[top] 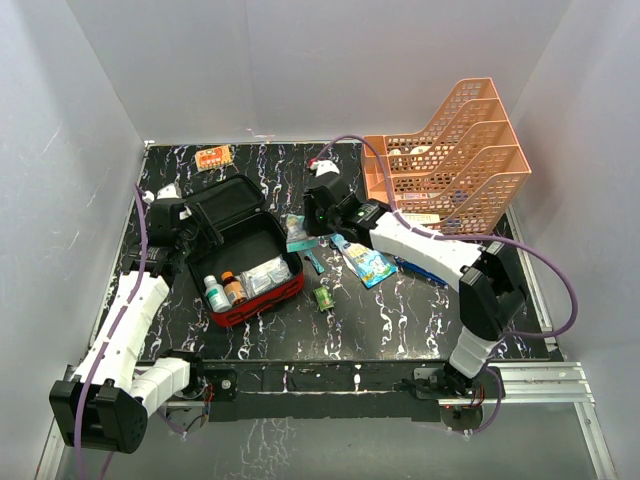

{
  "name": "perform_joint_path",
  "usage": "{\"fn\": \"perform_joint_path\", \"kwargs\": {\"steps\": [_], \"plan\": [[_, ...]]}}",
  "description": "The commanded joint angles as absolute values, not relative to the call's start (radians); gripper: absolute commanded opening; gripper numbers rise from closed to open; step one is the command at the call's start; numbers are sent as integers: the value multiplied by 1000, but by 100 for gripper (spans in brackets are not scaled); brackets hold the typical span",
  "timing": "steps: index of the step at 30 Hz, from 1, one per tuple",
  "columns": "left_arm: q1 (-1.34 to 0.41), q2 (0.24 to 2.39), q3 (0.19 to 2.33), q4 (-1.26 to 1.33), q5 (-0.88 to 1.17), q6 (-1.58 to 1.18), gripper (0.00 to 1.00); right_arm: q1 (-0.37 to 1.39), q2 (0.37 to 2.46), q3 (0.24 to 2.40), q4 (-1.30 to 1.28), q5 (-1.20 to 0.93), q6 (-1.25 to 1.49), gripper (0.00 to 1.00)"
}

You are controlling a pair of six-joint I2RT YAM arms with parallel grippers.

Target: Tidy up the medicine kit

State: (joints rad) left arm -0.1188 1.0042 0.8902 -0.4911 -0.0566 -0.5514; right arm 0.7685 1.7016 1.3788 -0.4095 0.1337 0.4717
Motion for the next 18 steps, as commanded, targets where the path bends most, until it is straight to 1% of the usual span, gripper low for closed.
{"fn": "perform_joint_path", "kwargs": {"steps": [1,12,18], "plan": [[-117,983,931,-519,-136,-561,53,836,1734,1492,-328,96,449,13],[-117,979,908,-544,-183,-579,54,948,1918,1620,-385,107,436,13],[-118,984,867,-503,-96,-578,54,991,1972,1632,-418,115,412,15]]}}
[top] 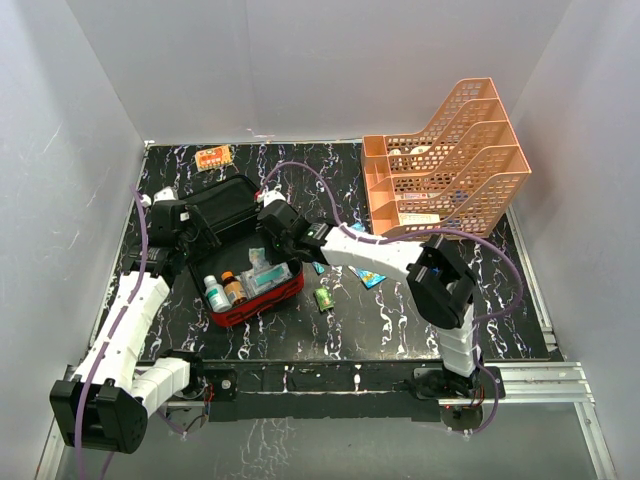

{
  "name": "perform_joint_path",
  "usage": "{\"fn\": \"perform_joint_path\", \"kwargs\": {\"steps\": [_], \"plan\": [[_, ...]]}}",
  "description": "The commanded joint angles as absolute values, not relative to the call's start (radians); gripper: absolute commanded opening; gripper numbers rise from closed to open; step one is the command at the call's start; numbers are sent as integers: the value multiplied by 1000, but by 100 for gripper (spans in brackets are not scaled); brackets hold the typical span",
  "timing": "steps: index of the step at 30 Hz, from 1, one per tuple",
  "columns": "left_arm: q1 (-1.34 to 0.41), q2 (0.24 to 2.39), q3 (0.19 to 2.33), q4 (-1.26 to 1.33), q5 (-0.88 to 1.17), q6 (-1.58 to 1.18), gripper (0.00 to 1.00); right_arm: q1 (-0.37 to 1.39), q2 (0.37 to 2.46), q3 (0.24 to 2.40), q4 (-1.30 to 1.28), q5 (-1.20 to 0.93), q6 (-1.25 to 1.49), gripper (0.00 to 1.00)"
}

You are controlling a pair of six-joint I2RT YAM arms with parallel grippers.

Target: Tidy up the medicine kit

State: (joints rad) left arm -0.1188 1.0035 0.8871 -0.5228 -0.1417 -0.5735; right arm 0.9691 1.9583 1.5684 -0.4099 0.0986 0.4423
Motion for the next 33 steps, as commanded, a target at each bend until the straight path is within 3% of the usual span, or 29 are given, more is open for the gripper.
{"fn": "perform_joint_path", "kwargs": {"steps": [1,9,23,33], "plan": [[-118,983,860,-495,-81,-578,54,996,1980,1638,-428,118,403,15],[-123,993,798,-414,108,-557,54,1031,2014,1621,-497,129,332,18],[-126,1040,754,-379,202,-567,55,1032,1985,1652,-511,216,359,40],[-126,1043,745,-340,290,-547,54,1012,1818,1478,-410,305,468,42]]}}
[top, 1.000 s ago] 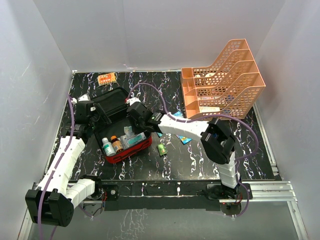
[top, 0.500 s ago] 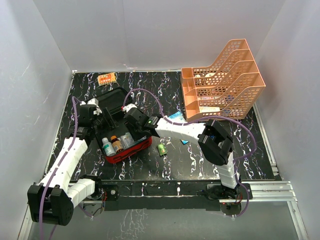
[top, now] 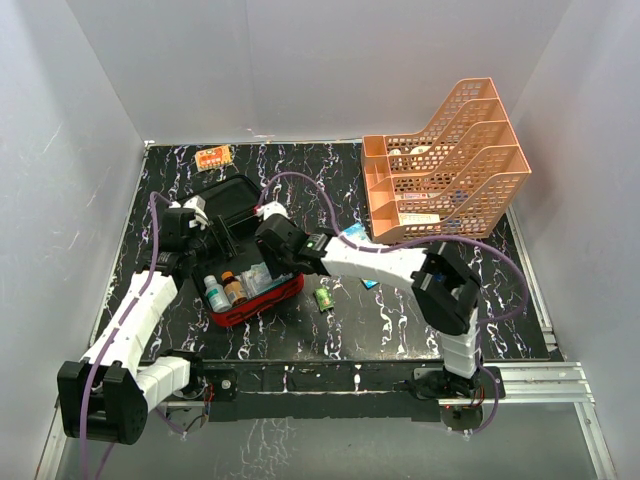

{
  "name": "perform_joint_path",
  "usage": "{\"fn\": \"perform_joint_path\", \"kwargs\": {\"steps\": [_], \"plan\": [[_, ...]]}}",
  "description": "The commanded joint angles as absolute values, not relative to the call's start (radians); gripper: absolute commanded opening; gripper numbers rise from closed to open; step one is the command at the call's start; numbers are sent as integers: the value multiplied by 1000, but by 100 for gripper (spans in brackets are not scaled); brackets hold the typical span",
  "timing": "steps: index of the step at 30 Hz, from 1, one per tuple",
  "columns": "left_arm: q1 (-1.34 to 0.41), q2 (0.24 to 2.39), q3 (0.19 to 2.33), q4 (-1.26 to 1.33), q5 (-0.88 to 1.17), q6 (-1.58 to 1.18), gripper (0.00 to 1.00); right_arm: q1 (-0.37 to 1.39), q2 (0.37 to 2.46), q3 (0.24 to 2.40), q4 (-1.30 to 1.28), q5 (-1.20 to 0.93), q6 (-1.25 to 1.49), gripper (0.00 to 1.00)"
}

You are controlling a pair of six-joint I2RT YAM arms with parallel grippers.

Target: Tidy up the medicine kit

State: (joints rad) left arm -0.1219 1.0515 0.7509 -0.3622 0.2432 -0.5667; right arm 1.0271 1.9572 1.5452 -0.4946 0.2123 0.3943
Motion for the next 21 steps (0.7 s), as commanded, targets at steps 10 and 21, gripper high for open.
{"fn": "perform_joint_path", "kwargs": {"steps": [10,21], "plan": [[-125,1029,810,-386,168,-513,53,982,1597,1167,-409,412,581,53],[-126,933,816,-407,92,-528,53,978,1593,1036,-424,284,609,70]]}}
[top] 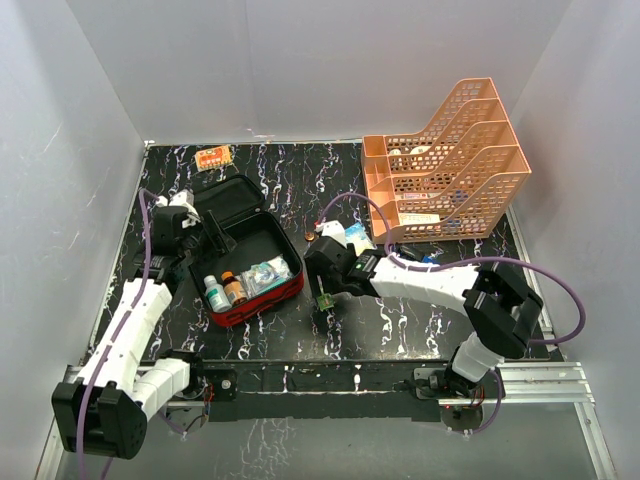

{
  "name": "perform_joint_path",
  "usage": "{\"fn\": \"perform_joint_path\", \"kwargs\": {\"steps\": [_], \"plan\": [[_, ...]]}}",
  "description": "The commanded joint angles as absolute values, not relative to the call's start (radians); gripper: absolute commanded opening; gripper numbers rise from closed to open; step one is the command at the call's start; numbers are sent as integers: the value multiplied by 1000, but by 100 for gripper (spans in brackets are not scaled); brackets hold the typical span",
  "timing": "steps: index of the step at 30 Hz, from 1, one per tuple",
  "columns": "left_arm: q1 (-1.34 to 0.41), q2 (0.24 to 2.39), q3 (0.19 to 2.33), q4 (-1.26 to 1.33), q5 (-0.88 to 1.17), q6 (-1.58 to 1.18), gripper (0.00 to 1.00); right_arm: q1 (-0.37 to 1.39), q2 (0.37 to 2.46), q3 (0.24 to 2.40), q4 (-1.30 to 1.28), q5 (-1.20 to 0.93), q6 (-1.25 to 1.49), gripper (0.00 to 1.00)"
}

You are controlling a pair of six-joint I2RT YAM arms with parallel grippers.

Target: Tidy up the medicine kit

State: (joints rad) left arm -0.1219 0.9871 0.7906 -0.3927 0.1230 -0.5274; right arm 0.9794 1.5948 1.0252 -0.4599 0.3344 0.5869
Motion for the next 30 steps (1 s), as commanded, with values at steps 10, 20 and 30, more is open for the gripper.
{"fn": "perform_joint_path", "kwargs": {"steps": [10,20,30], "plan": [[-126,895,796,-421,111,-544,54,979,1696,1061,-425,221,604,68],[-126,908,809,-420,99,-535,54,980,1788,1097,-466,286,608,50],[-125,873,813,-484,-55,-564,54,980,1777,1094,-477,349,624,40]]}}
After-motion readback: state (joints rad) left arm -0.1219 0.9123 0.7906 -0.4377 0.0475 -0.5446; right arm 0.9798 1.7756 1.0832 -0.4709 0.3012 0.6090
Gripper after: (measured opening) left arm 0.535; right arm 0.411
